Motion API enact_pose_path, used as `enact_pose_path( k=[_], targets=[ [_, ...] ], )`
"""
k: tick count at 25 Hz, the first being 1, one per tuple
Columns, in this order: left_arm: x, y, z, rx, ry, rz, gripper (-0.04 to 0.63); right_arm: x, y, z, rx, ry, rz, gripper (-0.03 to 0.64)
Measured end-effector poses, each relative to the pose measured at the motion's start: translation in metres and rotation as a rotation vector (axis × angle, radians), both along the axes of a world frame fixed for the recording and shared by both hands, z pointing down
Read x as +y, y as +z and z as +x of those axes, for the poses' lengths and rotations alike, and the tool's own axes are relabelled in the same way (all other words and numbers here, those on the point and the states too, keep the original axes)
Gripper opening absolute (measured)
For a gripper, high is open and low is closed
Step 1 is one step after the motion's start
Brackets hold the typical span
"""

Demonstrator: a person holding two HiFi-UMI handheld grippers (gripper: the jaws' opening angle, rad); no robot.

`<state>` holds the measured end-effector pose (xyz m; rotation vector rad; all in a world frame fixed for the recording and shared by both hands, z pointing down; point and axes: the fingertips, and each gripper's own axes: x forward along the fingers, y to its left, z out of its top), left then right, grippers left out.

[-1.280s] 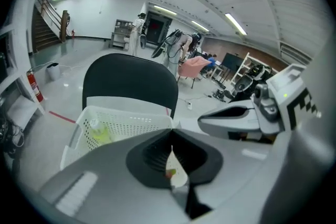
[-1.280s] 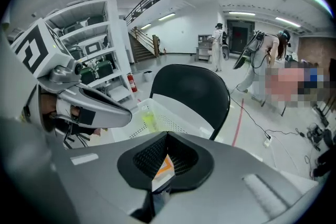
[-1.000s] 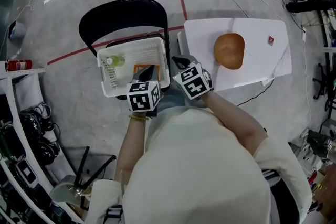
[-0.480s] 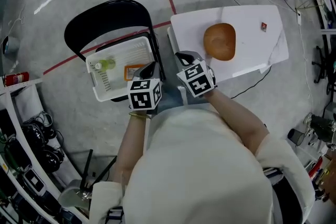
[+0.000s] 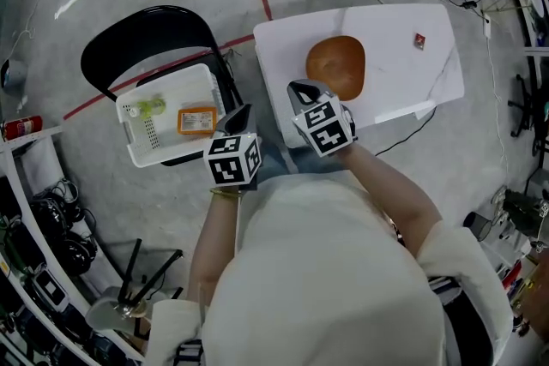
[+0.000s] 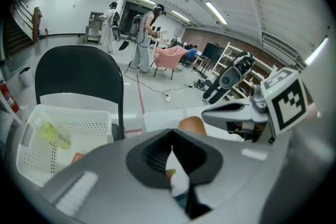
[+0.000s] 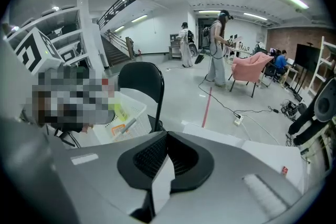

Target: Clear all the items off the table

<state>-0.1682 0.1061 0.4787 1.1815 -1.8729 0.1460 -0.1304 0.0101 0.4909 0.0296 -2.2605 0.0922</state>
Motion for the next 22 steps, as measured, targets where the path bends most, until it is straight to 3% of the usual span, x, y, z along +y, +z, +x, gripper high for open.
enact_pose_path(
  k=[8,22],
  targets=[
    [-0.064,0.017,0.033,0.01,0.009,0.013,0.009,-0.066,0.017,0.047,0.014,0.07,-0.016,-0.002],
    [-0.142,0.083,0.067,0.086,0.005,-0.068,0.009,-0.175,0.074,0.127,0.079,0.274,-0.024,0.0]
  ],
)
